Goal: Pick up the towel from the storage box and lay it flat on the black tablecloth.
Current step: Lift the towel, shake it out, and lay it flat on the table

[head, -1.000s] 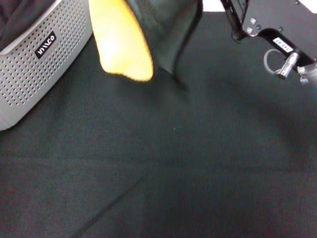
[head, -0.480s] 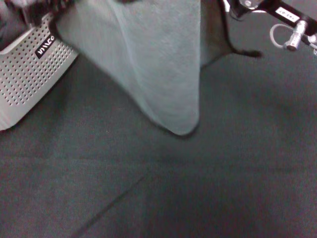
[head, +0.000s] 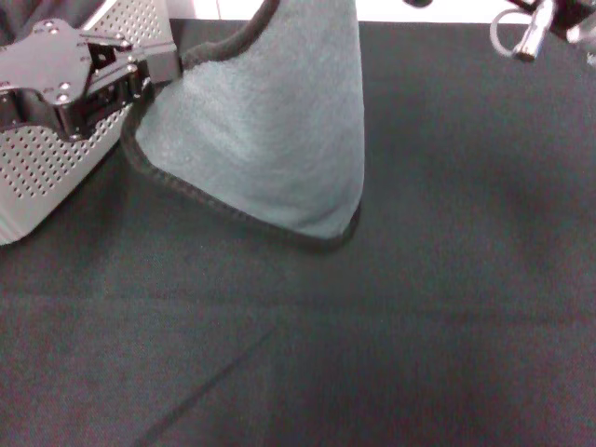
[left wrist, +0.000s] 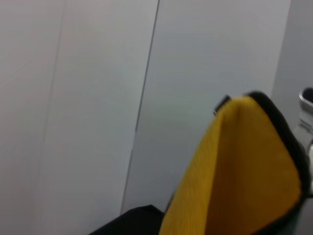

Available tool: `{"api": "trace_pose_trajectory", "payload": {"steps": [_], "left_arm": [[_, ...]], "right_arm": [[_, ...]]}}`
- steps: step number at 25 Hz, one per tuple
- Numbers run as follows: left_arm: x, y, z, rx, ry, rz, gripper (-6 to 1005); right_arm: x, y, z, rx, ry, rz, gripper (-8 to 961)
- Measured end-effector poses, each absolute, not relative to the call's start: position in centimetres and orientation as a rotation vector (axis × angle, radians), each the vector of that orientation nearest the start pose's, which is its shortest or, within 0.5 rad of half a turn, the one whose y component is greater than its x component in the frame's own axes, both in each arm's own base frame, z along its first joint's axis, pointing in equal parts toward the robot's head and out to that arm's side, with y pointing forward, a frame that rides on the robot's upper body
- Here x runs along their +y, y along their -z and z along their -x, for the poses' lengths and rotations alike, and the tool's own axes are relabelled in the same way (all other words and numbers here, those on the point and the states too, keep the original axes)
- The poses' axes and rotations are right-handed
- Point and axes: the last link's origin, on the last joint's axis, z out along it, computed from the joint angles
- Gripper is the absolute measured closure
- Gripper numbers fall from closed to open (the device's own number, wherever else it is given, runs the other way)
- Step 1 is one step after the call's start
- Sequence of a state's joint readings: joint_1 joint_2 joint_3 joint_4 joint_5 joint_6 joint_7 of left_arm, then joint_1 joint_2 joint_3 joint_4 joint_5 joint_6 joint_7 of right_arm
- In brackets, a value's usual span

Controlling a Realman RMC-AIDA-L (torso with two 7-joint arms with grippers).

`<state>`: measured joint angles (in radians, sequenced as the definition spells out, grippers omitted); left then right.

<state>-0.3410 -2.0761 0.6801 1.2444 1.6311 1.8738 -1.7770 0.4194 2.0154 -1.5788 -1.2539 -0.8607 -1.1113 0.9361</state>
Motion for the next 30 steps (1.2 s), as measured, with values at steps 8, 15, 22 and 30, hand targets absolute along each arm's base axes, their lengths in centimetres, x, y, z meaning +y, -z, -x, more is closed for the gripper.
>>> {"api": "trace_pose_trajectory", "payload": {"steps": [8,15,22,30], "left_arm": [[28.6,-11.0,21.2,-0.395,1.064,2.716,970],[28.5,-10.0,21.3,-0.380,1.095,2.733,968],[28.5,-9.5,21.4,-0.395,1.120,2.748,926],[28.3,-9.3,21.6,-0.406,1.144,2.768,879]], "right_arm": [[33.7,-4.6,-4.8,-0.509,-1.218,2.218,941],[33.7,-4.6,-3.9,-0.544,-1.204,2.209,941],[33.7,-4.7,-3.2,-0.568,-1.204,2.199,941],[33.6,-4.8,-3.0,-0.583,-1.194,2.192,941]]}}
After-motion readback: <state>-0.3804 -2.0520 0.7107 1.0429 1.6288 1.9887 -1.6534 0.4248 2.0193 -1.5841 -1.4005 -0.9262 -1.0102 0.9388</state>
